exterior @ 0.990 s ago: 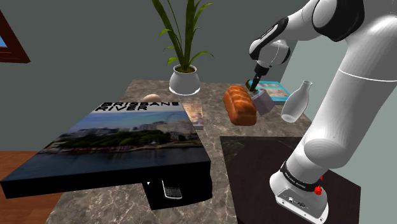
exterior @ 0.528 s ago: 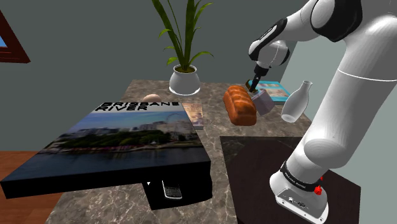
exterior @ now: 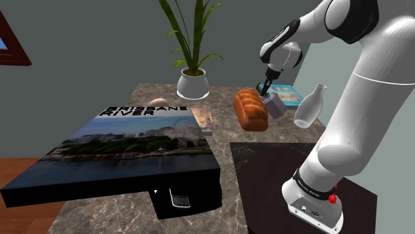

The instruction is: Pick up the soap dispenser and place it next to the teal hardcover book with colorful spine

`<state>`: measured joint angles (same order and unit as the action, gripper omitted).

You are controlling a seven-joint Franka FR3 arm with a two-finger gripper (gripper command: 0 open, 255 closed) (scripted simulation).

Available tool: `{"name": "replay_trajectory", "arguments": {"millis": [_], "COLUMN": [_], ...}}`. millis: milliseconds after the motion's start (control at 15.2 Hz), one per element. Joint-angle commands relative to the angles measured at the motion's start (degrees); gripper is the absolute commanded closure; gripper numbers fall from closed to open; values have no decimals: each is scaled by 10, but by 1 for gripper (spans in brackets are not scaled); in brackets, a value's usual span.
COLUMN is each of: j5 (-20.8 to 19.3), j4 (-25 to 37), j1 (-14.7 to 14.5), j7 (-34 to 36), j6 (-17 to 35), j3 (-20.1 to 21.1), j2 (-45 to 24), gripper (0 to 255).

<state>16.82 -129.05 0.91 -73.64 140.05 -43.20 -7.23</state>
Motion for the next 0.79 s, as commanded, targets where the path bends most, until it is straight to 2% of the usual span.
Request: {"name": "replay_trajectory", "arguments": {"millis": [0, 726], "j5": [0, -79], "j4": [-1, 26], "j1": [0, -11], "j7": [0, 60], "j6": [0, -65], "j3": [0, -12], "j2": [0, 63], "gripper": [255, 255]}}
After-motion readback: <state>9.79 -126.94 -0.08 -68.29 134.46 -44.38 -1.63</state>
